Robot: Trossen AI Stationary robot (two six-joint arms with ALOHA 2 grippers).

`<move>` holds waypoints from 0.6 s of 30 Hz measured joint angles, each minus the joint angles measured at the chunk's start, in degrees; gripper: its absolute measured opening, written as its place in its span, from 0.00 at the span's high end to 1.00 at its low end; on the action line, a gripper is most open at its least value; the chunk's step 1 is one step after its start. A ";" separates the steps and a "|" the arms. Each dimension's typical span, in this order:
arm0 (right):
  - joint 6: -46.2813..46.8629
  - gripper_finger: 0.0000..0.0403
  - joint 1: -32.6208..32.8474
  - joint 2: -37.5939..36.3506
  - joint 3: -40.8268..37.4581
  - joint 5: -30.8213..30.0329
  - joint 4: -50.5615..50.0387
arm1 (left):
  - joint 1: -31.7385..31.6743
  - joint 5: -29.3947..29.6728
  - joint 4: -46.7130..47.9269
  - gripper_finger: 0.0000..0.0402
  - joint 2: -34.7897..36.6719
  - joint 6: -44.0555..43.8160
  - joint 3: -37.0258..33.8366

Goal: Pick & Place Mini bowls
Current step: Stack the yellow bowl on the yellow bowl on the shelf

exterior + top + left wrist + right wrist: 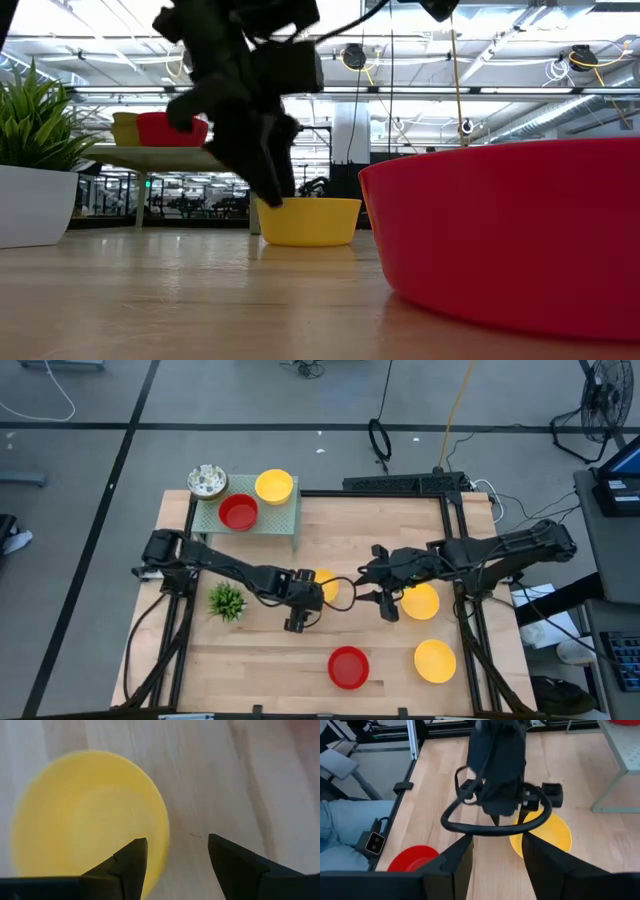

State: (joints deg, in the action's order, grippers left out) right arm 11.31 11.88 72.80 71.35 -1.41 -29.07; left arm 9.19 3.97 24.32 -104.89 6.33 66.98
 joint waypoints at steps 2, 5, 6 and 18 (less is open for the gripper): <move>-0.02 0.60 0.00 0.34 -0.02 0.02 -0.46 | 0.00 0.11 -1.01 0.47 -1.58 -0.01 0.00; -0.02 0.60 0.00 0.54 -0.04 0.00 -0.38 | -0.15 1.83 -1.57 0.47 -3.34 -0.02 0.00; -0.02 0.60 0.00 0.54 -0.04 0.00 -0.48 | -0.15 2.30 -1.55 0.47 -3.76 -0.03 0.00; -0.57 0.60 0.02 0.52 -0.04 0.04 -2.66 | 0.31 3.43 0.82 0.92 -1.20 -0.94 0.00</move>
State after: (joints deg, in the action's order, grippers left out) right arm 10.74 11.90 73.32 71.31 -1.37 -31.73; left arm 9.50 7.40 25.14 -106.10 5.39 66.98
